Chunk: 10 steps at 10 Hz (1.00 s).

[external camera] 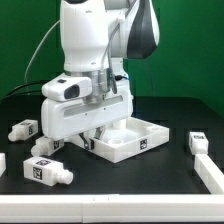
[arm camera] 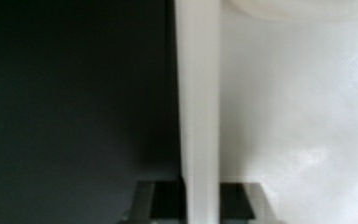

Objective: Assemble square table

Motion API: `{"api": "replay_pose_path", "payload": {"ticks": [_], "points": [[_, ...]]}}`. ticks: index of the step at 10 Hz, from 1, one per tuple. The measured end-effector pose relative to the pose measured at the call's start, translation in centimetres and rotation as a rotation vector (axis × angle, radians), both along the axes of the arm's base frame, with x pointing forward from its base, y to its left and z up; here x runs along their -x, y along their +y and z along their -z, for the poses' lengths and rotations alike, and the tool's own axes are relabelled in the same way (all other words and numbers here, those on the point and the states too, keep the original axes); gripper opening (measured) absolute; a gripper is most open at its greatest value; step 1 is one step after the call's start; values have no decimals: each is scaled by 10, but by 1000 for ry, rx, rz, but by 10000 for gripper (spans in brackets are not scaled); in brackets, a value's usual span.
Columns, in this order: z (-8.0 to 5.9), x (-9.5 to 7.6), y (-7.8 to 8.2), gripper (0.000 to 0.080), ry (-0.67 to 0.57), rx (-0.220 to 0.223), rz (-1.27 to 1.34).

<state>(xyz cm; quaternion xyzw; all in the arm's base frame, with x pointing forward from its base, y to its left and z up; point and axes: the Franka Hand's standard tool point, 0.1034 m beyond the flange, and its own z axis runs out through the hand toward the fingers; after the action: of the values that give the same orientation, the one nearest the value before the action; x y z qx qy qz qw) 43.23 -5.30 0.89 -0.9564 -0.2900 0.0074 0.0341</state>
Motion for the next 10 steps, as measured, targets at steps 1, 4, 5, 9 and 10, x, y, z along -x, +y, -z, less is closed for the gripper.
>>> {"api": "replay_pose_path", "payload": {"ticks": [1,4,5,9,10], "points": [[-9,-7,-11,52,-1,7,88],[-22,-31,8,52,64,19,501],[-23,-35,7,52,65,19,502],[-20,-31,7,52,71,20,498],[-19,-34,6,52,85,19,499]]}}
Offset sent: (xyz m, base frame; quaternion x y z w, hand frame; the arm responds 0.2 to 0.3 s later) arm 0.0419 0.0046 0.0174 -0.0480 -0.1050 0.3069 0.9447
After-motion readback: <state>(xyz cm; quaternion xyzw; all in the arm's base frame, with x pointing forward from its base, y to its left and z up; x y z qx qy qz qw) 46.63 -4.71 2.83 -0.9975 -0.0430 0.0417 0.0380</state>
